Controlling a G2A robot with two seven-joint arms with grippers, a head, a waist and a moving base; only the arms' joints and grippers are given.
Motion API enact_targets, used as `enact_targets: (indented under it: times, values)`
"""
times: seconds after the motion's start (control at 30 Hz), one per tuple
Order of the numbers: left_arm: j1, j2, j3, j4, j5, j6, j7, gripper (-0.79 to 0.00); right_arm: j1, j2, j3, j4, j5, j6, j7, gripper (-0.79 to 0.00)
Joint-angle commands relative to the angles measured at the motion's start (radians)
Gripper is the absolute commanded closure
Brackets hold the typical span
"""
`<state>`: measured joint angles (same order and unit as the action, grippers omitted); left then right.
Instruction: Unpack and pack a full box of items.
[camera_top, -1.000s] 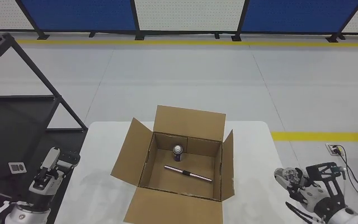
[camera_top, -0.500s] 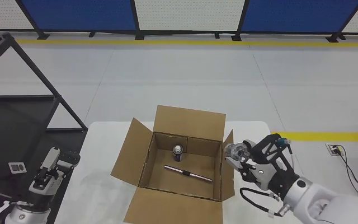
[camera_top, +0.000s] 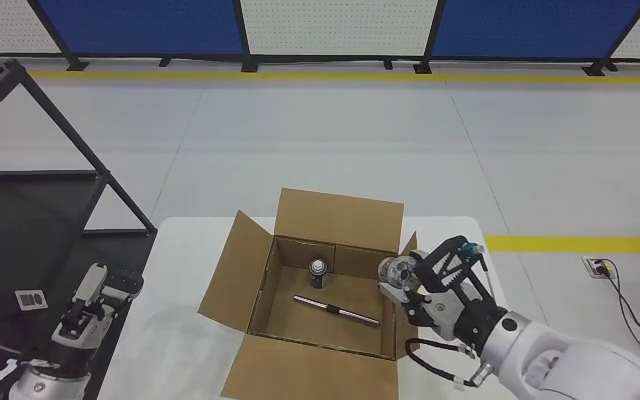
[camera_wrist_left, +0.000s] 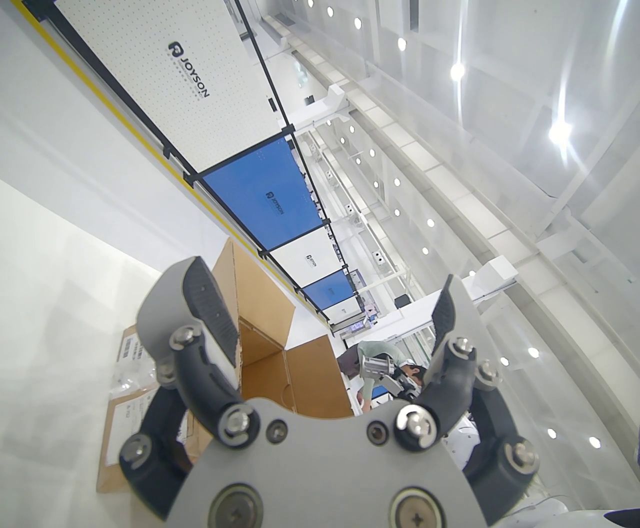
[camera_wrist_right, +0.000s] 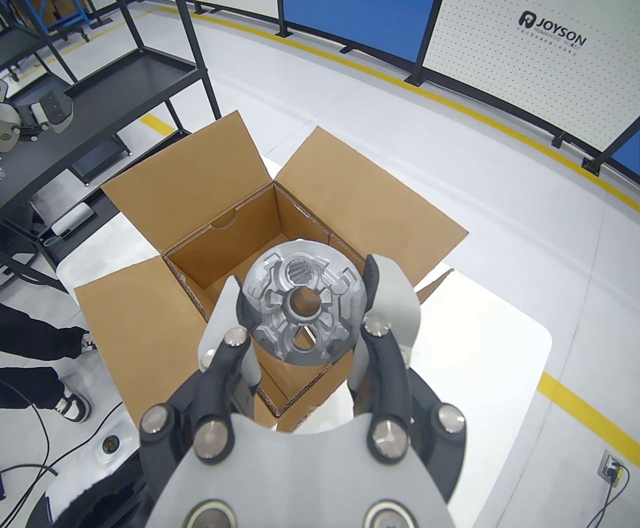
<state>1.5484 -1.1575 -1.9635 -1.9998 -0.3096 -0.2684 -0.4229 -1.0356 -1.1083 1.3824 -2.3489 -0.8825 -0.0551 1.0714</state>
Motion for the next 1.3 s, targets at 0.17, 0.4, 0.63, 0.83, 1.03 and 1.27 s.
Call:
enact_targets:
  times: [0.17, 0.4, 0.63, 0.83, 1.03, 1.27]
  values:
    - [0.000, 0.000, 0.000, 0.000, 0.000, 0.000, 0.000, -0.785, 0.072, -0.010, -0.155, 0.083, -0.074, -0.050, -0.038, 0.000]
    - [0.000, 0.000, 0.000, 0.000, 0.000, 0.000, 0.000, -0.785, 0.359, -0.063, -0.427, 0.277, -0.077, -0.011, 0.015, 0.000]
    - [0.000, 0.000, 0.000, 0.000, 0.000, 0.000, 0.000, -0.785, 0.556, -0.125, -0.619, 0.498, -0.103, 0.067, 0.125, 0.000]
    - [0.000, 0.000, 0.000, 0.000, 0.000, 0.000, 0.000, -0.785, 0.625, -0.159, -0.691, 0.628, -0.123, 0.104, 0.210, 0.000]
    - [0.000, 0.000, 0.000, 0.000, 0.000, 0.000, 0.000, -0.785, 0.623, -0.168, -0.698, 0.707, -0.118, 0.095, 0.282, 0.000]
    - [0.000, 0.000, 0.000, 0.000, 0.000, 0.000, 0.000, -0.785, 0.611, -0.182, -0.711, 0.819, -0.120, 0.096, 0.277, 0.000]
